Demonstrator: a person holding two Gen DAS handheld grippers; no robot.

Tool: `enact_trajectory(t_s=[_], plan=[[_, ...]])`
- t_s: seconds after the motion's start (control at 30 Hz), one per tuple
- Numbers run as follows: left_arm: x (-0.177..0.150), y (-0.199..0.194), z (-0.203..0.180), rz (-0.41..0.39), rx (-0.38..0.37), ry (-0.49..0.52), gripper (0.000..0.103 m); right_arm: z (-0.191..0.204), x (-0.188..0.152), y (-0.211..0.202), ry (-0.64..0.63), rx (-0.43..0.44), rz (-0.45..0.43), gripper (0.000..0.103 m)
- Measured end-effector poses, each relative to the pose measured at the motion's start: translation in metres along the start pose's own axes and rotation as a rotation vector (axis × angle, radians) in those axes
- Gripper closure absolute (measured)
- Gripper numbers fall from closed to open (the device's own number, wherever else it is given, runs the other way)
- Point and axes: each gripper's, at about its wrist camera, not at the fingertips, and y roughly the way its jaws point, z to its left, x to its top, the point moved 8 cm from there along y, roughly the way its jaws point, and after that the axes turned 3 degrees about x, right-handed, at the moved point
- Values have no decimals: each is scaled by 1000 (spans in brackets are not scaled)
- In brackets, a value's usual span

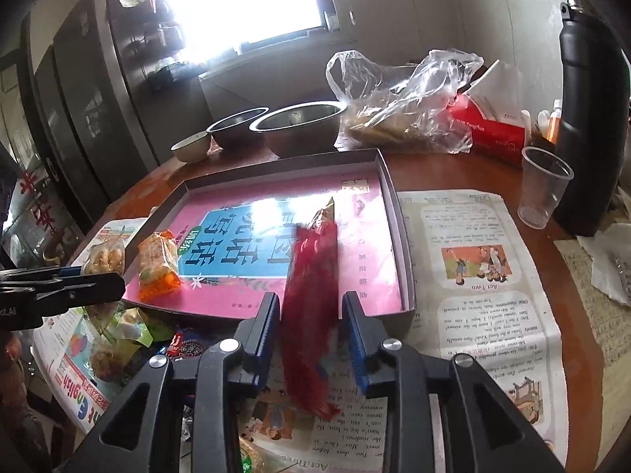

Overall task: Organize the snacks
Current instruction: 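Carry the pastry and red pack over the tray and lower them onto the book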

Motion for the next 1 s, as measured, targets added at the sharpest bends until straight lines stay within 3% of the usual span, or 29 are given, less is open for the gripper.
enact_trajectory(t_s=[0.2,0.7,1.0], plan=[[5,4,5,4,0,-13,57,1,5,4,-15,5,-9,85],[33,19,-2,-12,-15,-21,57,-3,70,-20,4,35,-152,86],[32,40,-3,18,-1,-18,57,-7,70,2,-11,13,-112,86]])
